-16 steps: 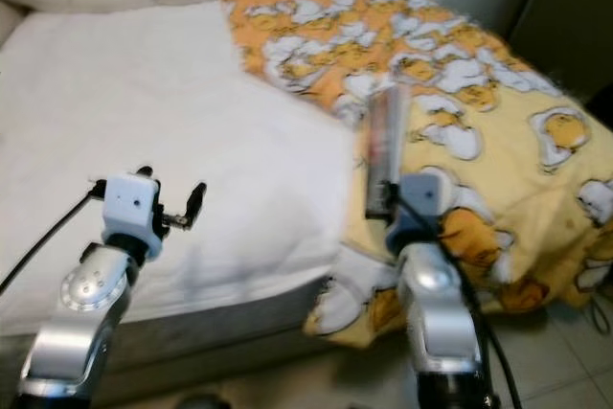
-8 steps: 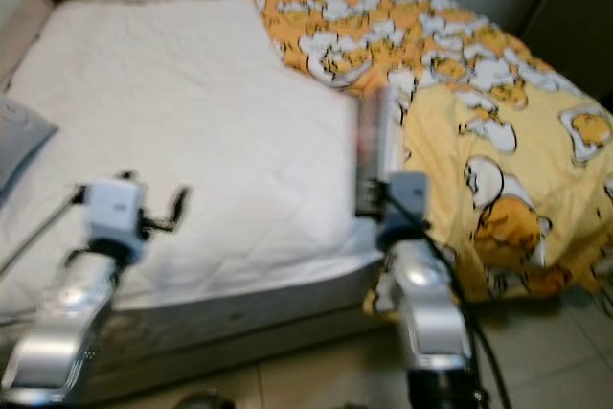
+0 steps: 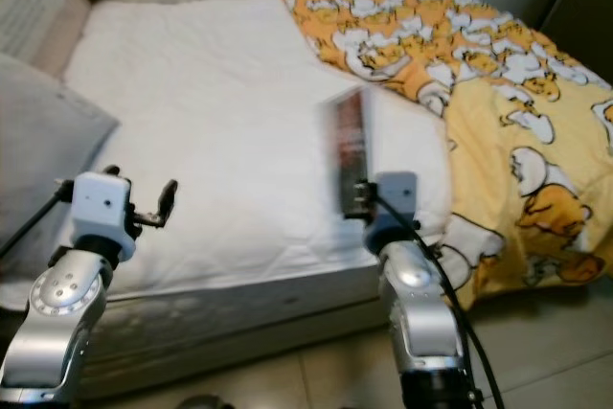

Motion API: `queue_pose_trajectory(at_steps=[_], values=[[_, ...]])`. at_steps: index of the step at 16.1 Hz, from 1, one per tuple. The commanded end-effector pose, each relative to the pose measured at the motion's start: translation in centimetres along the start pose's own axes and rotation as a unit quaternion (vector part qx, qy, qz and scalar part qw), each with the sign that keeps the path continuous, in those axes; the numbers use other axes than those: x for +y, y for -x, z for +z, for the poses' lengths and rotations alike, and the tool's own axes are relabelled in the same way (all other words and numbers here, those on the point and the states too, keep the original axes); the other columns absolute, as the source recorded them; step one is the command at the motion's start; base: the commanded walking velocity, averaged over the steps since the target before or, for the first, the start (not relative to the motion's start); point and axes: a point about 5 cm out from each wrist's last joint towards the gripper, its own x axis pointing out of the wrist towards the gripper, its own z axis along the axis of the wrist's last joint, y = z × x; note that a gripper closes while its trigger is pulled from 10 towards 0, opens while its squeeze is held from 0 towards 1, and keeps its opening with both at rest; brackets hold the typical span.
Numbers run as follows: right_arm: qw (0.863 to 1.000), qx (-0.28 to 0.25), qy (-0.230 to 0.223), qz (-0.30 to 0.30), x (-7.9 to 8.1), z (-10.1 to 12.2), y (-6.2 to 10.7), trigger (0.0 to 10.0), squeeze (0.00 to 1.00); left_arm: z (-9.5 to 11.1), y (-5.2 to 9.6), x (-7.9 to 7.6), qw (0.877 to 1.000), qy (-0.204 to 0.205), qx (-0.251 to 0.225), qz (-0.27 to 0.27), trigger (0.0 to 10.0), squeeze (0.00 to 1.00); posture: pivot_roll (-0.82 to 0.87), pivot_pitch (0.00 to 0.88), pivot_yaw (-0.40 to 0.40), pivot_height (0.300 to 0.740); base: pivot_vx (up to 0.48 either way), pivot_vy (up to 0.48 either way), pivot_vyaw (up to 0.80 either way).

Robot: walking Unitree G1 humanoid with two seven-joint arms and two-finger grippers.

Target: Clean up the room

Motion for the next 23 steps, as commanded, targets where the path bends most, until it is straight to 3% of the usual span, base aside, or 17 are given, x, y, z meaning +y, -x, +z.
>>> queue_pose_trajectory(at_steps=[1,6,14,17,23], values=[[1.0,-0.02,0.0,-0.017,-0.9,0.8,0.1,10.0,0.0,0.3,-0.2,-0.8,1.0,0.004,-0.003,-0.012,10.0,0.31,0.11,0.0,-0.03,0.74,0.0,0.401,0.0],[1.0,-0.021,0.0,-0.015,-0.6,0.7,0.1,10.0,0.0,0.2,-0.1,-0.5,1.0,0.003,-0.002,-0.011,10.0,0.31,0.12,0.0,-0.023,0.74,0.0,0.394,0.0],[1.0,-0.013,-0.002,-0.001,-0.2,0.6,-0.2,10.0,0.0,0.9,-0.3,0.0,1.0,0.015,-0.019,-0.001,10.0,0.31,0.13,0.0,-0.025,0.74,0.0,0.0,0.0],[1.0,-0.011,0.006,0.004,0.1,0.5,-0.2,10.0,0.0,0.9,-0.3,0.1,1.0,0.017,-0.019,-0.003,10.0,0.32,0.13,0.0,-0.026,0.74,0.265,0.0,0.8],[1.0,-0.007,0.001,-0.009,-0.5,0.3,0.0,10.0,0.0,0.8,-0.2,-0.7,0.999,0.016,-0.018,-0.024,10.0,0.33,0.12,0.0,-0.018,0.74,0.284,0.0,0.0]])
